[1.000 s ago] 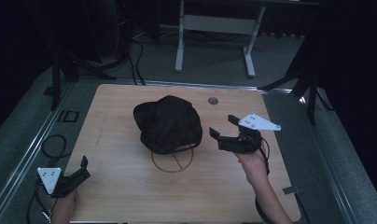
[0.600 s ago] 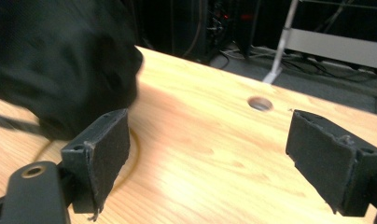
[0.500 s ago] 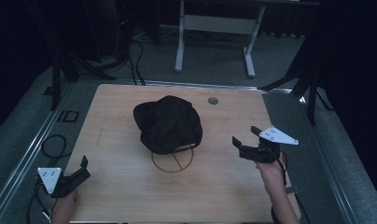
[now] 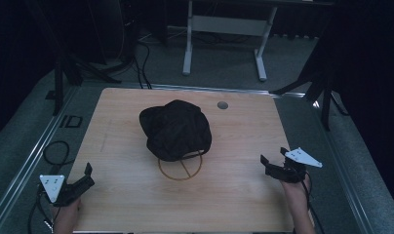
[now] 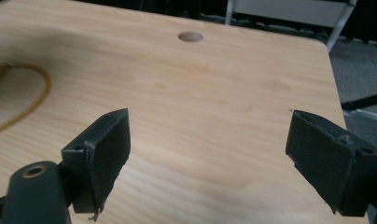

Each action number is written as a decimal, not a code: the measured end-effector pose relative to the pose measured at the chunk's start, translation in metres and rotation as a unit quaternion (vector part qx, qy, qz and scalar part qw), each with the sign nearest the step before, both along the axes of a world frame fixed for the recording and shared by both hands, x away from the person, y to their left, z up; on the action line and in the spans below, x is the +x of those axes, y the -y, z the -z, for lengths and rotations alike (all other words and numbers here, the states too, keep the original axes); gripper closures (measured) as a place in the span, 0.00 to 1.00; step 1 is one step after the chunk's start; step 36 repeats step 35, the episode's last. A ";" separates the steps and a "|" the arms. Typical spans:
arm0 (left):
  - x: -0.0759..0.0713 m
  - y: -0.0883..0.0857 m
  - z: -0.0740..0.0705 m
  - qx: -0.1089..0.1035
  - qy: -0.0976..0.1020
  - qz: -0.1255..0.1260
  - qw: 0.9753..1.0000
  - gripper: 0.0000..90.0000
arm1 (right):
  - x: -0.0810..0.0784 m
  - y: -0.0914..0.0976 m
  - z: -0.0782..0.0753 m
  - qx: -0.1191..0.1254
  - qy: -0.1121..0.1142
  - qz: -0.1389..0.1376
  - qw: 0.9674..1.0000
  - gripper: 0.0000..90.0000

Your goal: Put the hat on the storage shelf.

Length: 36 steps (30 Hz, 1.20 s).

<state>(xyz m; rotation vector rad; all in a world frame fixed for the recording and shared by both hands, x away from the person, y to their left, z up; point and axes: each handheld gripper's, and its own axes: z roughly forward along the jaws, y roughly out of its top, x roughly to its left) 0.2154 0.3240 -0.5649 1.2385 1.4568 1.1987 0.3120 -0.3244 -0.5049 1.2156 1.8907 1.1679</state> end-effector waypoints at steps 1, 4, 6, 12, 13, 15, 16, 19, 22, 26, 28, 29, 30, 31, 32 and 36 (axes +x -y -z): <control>0.000 0.000 0.000 0.000 0.000 0.000 1.000 0.01 | -0.002 0.003 0.003 -0.001 -0.003 0.004 1.000 0.15; 0.000 0.000 0.000 0.000 0.000 0.000 1.000 0.01 | -0.005 0.011 0.009 0.006 -0.007 0.016 1.000 0.15; 0.000 0.000 0.000 0.000 0.000 0.000 1.000 0.01 | -0.007 0.015 0.012 0.008 -0.009 0.022 1.000 0.15; 0.000 0.000 0.000 0.000 0.001 0.000 1.000 0.01 | -0.016 0.029 0.025 0.017 -0.021 0.045 0.999 0.15; 0.000 0.000 0.000 -0.001 0.001 0.001 1.000 0.01 | -0.018 0.032 0.026 0.020 -0.022 0.051 0.998 0.15; 0.000 0.000 0.000 -0.001 0.001 0.000 1.000 0.01 | -0.021 0.036 0.028 0.023 -0.022 0.061 0.998 0.15; 0.000 0.000 0.000 -0.001 0.001 0.001 1.000 0.01 | -0.022 0.039 0.030 0.024 -0.023 0.064 0.997 0.15; 0.000 0.000 0.000 -0.002 0.001 0.002 1.000 0.01 | -0.027 0.047 0.034 0.023 -0.028 0.077 0.996 0.15; 0.000 0.000 0.000 -0.001 0.000 0.002 1.000 0.01 | -0.031 0.053 0.038 0.024 -0.030 0.088 0.995 0.16; 0.000 0.000 0.000 0.000 0.000 0.003 1.000 0.01 | -0.034 0.058 0.042 0.023 -0.030 0.098 0.994 0.16; 0.000 0.000 0.000 -0.001 0.000 0.003 1.000 0.01 | -0.034 0.059 0.043 0.021 -0.031 0.102 0.994 0.16; 0.000 0.000 0.000 -0.001 0.000 0.003 1.000 0.01 | -0.034 0.059 0.043 0.021 -0.031 0.102 0.994 0.16; 0.000 0.000 0.000 -0.002 0.001 0.003 1.000 0.01 | -0.034 0.059 0.044 0.019 -0.031 0.102 0.994 0.16; 0.000 0.000 0.000 -0.002 0.001 0.003 1.000 0.01 | -0.034 0.059 0.045 0.018 -0.030 0.106 0.994 0.16; 0.000 0.000 0.000 -0.002 0.001 0.003 1.000 0.01 | -0.034 0.059 0.045 0.018 -0.029 0.107 0.994 0.16; 0.000 0.000 0.000 -0.002 0.001 0.004 1.000 0.01 | -0.034 0.060 0.045 0.019 -0.029 0.109 0.993 0.16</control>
